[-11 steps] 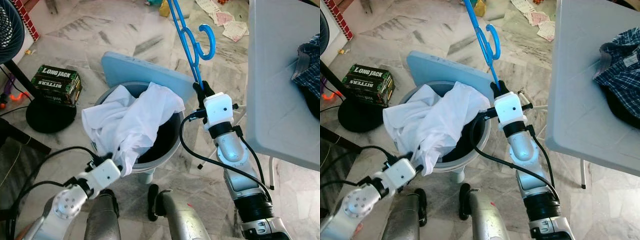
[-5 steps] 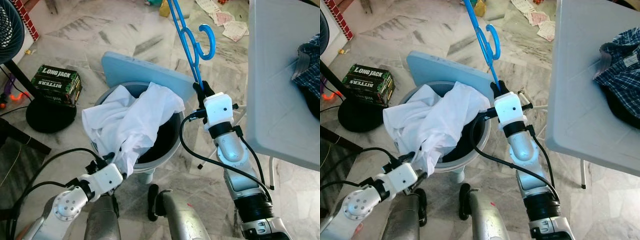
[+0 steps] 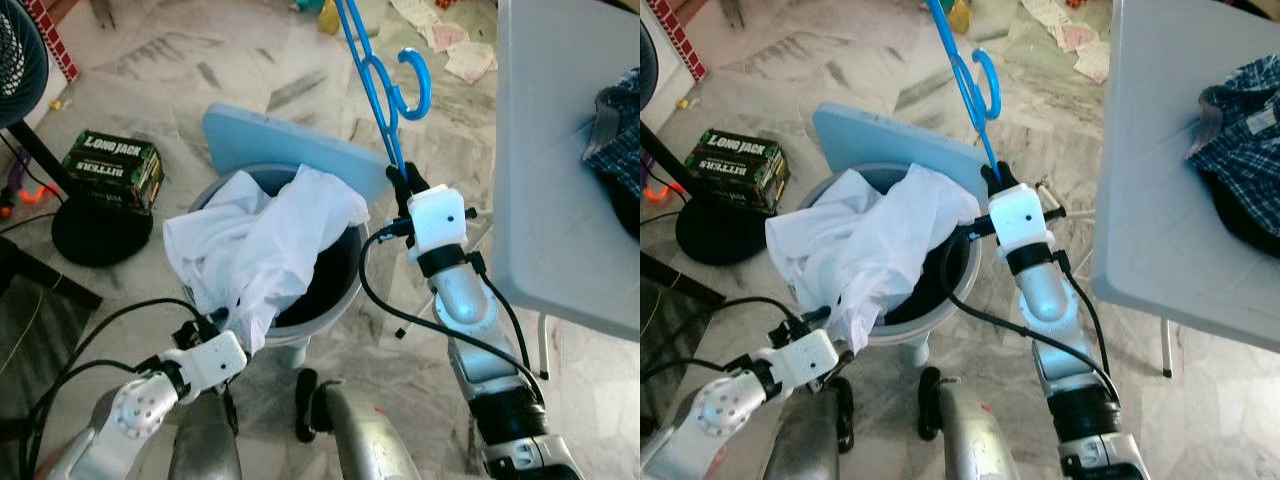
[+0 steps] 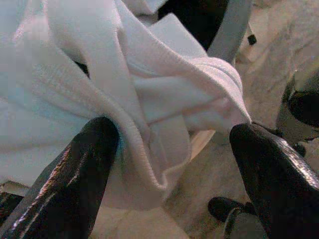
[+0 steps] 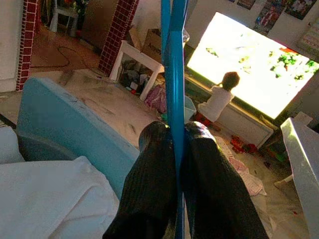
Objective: Hang hanger
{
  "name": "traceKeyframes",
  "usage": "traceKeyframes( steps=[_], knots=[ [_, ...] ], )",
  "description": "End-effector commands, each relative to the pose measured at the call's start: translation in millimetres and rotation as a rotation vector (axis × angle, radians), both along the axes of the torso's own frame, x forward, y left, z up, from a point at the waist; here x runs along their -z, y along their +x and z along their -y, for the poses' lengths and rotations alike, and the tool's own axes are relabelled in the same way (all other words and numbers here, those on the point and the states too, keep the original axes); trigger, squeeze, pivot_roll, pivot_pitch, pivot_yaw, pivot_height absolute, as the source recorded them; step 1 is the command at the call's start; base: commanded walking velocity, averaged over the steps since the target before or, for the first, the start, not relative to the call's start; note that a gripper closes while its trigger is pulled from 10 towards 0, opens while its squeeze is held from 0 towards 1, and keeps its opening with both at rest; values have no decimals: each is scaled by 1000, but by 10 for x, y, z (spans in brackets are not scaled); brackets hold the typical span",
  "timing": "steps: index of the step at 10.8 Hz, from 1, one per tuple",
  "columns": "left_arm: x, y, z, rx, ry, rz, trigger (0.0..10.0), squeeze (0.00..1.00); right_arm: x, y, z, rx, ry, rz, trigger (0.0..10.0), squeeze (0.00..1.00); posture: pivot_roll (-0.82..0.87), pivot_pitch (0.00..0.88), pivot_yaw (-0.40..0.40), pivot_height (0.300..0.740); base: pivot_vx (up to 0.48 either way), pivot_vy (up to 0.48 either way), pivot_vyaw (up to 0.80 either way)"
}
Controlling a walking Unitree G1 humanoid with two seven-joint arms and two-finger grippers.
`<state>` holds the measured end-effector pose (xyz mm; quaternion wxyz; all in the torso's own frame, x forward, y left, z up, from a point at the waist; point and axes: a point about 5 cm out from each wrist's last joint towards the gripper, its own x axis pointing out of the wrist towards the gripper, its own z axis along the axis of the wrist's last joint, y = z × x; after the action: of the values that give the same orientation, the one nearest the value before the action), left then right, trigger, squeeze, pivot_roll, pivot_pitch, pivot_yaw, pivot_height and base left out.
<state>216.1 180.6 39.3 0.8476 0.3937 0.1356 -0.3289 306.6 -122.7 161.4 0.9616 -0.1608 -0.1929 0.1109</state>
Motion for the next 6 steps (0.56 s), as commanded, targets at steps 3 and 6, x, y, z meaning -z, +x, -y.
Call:
traceKeyframes(
  steps=[3, 6],
  knots=[
    [166, -1, -89, -13, 39, -8, 0, 0, -13, -20, 31, 8, -1, 7, 10000, 0, 85, 281, -141, 740, 0, 0, 0],
    [170, 50, -107, -24, 29, 23, 0, 0, -17, -15, 36, 12, -1, 9, 10000, 0, 82, 277, -139, 740, 0, 0, 0]
  ],
)
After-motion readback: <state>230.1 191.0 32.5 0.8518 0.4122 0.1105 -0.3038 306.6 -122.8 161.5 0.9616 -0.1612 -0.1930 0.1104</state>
